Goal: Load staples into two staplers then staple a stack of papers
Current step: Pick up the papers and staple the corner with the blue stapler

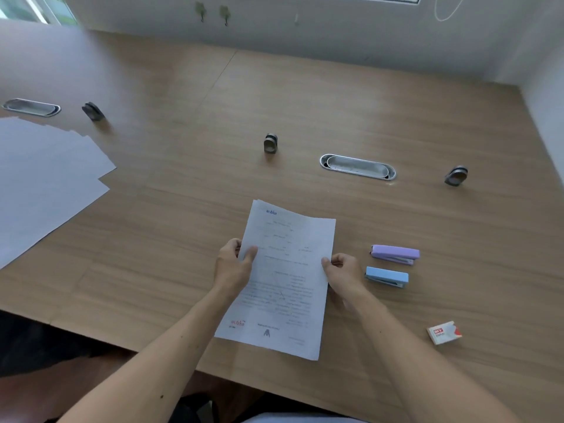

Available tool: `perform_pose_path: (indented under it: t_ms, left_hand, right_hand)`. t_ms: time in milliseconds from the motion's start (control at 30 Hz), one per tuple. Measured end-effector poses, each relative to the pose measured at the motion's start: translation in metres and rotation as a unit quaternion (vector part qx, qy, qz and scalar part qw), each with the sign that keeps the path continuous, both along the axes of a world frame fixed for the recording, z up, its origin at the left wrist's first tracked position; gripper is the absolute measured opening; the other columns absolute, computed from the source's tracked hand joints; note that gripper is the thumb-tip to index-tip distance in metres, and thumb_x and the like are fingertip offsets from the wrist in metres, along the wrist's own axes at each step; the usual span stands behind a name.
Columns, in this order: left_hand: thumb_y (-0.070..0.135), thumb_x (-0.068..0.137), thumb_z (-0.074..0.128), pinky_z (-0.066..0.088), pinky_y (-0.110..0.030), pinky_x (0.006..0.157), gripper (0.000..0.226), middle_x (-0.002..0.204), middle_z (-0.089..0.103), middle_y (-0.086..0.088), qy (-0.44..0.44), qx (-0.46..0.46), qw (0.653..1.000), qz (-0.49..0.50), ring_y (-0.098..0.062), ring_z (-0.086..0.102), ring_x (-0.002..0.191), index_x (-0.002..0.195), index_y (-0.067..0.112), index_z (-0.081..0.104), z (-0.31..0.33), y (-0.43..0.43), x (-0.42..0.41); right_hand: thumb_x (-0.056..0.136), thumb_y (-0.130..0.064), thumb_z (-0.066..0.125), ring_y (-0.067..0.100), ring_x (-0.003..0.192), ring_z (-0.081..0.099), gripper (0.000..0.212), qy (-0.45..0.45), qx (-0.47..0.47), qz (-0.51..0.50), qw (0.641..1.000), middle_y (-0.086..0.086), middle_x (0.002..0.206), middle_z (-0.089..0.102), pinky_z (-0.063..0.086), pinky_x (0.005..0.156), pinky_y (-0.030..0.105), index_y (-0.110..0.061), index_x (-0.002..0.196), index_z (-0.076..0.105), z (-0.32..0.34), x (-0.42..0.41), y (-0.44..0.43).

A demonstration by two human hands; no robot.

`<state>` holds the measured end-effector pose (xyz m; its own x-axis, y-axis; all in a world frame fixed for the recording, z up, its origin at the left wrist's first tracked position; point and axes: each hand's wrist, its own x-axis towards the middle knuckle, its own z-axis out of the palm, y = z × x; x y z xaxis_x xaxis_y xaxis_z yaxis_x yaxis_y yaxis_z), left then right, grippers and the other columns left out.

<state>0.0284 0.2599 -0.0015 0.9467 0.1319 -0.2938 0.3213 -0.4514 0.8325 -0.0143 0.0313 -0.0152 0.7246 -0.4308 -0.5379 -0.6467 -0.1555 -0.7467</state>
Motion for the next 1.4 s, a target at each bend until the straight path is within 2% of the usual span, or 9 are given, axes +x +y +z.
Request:
perform_pose_path:
  t_ms: [200, 500, 633, 800, 967, 1067, 1233, 1333, 1400]
  left_hand:
    - [0.024, 0.084, 0.076, 0.054, -0.022, 0.065, 0.021, 0.094, 0.071, 0.012, -0.020, -0.054, 0.997, -0.049, 0.000, 0.068, 0.083, 0.101, 0.022, 0.063, 0.009, -0.014, 0.009]
    - [0.033, 0.095, 0.064, 0.053, -0.019, 0.058, 0.013, 0.090, 0.072, 0.010, -0.053, -0.087, 0.991, -0.088, -0.002, 0.070, 0.075, 0.102, 0.022, 0.065, 0.026, -0.051, 0.013]
    - [0.030, 0.094, 0.066, 0.052, -0.013, 0.057, 0.014, 0.090, 0.072, 0.012, -0.074, -0.084, 0.986, -0.125, 0.001, 0.070, 0.076, 0.104, 0.020, 0.067, 0.028, -0.064, 0.011]
    - [0.031, 0.097, 0.060, 0.048, -0.020, 0.056, 0.018, 0.085, 0.069, 0.008, -0.093, -0.027, 0.986, -0.139, -0.004, 0.066, 0.073, 0.097, 0.014, 0.066, 0.030, -0.073, 0.008]
    - [0.034, 0.097, 0.058, 0.044, -0.022, 0.055, 0.021, 0.083, 0.067, 0.005, -0.126, 0.013, 0.983, -0.133, -0.010, 0.064, 0.073, 0.094, 0.015, 0.063, 0.033, -0.073, 0.003]
    - [0.034, 0.097, 0.058, 0.042, -0.018, 0.053, 0.020, 0.080, 0.066, 0.008, -0.137, 0.018, 0.982, -0.129, -0.004, 0.061, 0.070, 0.090, 0.016, 0.063, 0.034, -0.069, -0.001]
    - [0.033, 0.096, 0.060, 0.043, -0.020, 0.055, 0.018, 0.078, 0.066, 0.008, -0.145, 0.015, 0.984, -0.105, -0.007, 0.062, 0.070, 0.090, 0.017, 0.064, 0.035, -0.063, -0.006]
    - [0.034, 0.095, 0.061, 0.046, -0.023, 0.056, 0.018, 0.079, 0.067, 0.007, -0.146, 0.012, 0.984, -0.100, -0.009, 0.063, 0.070, 0.089, 0.018, 0.064, 0.037, -0.059, -0.008]
    - [0.034, 0.094, 0.061, 0.046, -0.022, 0.054, 0.018, 0.078, 0.068, 0.005, -0.142, 0.011, 0.985, -0.097, -0.009, 0.063, 0.069, 0.088, 0.018, 0.064, 0.038, -0.057, -0.009]
  right_hand:
    - [0.095, -0.023, 0.061, 0.021, 0.076, 0.064, 0.017, -0.049, -0.039, -0.020, 0.998, 0.008, 0.087, 0.074, 0.050, 0.070, 0.035, -0.010, 0.083, 0.064, 0.011, -0.005, -0.018]
    - [0.095, -0.024, 0.064, 0.019, 0.073, 0.062, 0.023, -0.105, -0.067, -0.066, 0.990, 0.008, 0.082, 0.072, 0.052, 0.073, 0.036, -0.008, 0.080, 0.064, 0.025, -0.021, -0.045]
    - [0.096, -0.024, 0.064, 0.018, 0.073, 0.060, 0.024, -0.102, -0.076, -0.088, 0.988, 0.008, 0.085, 0.072, 0.044, 0.063, 0.025, -0.002, 0.086, 0.066, 0.026, -0.032, -0.054]
    - [0.097, -0.033, 0.060, 0.018, 0.079, 0.065, 0.024, -0.099, -0.123, -0.033, 0.987, -0.003, 0.083, 0.070, 0.049, 0.070, 0.033, -0.012, 0.086, 0.065, 0.028, -0.046, -0.064]
    - [0.098, -0.027, 0.055, 0.028, 0.115, 0.052, 0.022, -0.039, -0.404, 0.125, 0.905, 0.005, 0.119, 0.061, 0.041, 0.087, 0.037, -0.014, 0.113, 0.064, 0.024, -0.062, -0.081]
    - [0.096, -0.024, 0.057, 0.026, 0.119, 0.049, 0.031, 0.031, -0.460, 0.222, 0.859, 0.002, 0.129, 0.056, 0.039, 0.096, 0.035, -0.019, 0.126, 0.057, 0.020, -0.067, -0.088]
    - [0.081, -0.010, 0.066, 0.025, 0.117, 0.052, 0.048, 0.104, -0.544, 0.268, 0.788, 0.005, 0.129, 0.054, 0.038, 0.091, 0.033, -0.016, 0.127, 0.051, 0.026, -0.066, -0.087]
    - [0.083, -0.014, 0.066, 0.025, 0.115, 0.052, 0.044, 0.142, -0.560, 0.268, 0.771, 0.006, 0.128, 0.055, 0.037, 0.090, 0.032, -0.015, 0.126, 0.053, 0.024, -0.068, -0.090]
    - [0.087, -0.018, 0.062, 0.024, 0.113, 0.052, 0.039, 0.146, -0.541, 0.260, 0.786, 0.006, 0.125, 0.056, 0.038, 0.089, 0.032, -0.015, 0.125, 0.053, 0.019, -0.070, -0.093]
